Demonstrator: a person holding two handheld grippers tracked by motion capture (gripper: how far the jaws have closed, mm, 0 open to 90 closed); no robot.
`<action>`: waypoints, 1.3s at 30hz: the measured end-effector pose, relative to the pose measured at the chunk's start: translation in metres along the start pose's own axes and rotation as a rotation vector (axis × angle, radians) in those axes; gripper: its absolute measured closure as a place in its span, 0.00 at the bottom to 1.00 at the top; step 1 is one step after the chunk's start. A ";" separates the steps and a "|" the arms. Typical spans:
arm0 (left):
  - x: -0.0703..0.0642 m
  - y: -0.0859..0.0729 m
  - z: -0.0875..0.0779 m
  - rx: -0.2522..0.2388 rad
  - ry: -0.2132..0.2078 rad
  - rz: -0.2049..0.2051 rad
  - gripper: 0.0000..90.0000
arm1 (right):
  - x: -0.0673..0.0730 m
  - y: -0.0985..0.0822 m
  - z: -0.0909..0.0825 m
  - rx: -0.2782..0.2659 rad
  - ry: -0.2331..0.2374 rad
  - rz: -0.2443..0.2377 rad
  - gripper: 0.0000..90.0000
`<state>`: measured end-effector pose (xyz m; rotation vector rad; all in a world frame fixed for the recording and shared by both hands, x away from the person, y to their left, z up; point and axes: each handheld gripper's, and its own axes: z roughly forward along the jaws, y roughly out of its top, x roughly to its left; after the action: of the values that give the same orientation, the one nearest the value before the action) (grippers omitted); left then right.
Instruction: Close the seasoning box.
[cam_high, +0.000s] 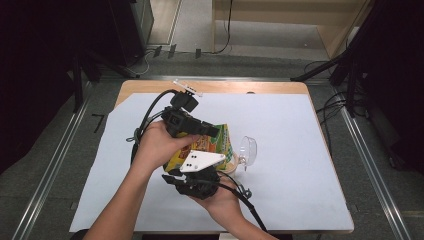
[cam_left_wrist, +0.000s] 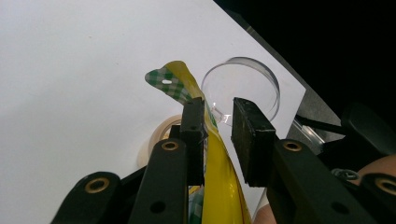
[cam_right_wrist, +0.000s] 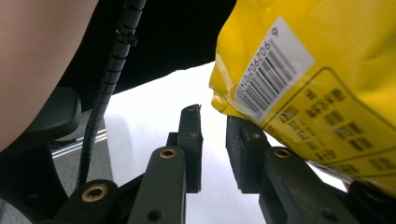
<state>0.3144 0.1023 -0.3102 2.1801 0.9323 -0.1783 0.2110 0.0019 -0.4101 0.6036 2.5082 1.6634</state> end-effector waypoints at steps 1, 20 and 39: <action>0.000 0.000 0.000 0.000 0.002 0.001 0.83 | 0.000 0.000 0.000 0.000 0.000 0.000 0.86; -0.004 0.000 -0.001 -0.001 0.013 0.014 0.83 | 0.000 0.001 0.000 -0.006 -0.001 -0.006 0.86; -0.009 0.000 -0.003 0.003 0.027 0.026 0.83 | 0.001 0.002 0.000 -0.009 0.013 0.004 0.86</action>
<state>0.3078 0.0996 -0.3045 2.2009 0.9181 -0.1381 0.2105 0.0025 -0.4081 0.5990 2.5085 1.6839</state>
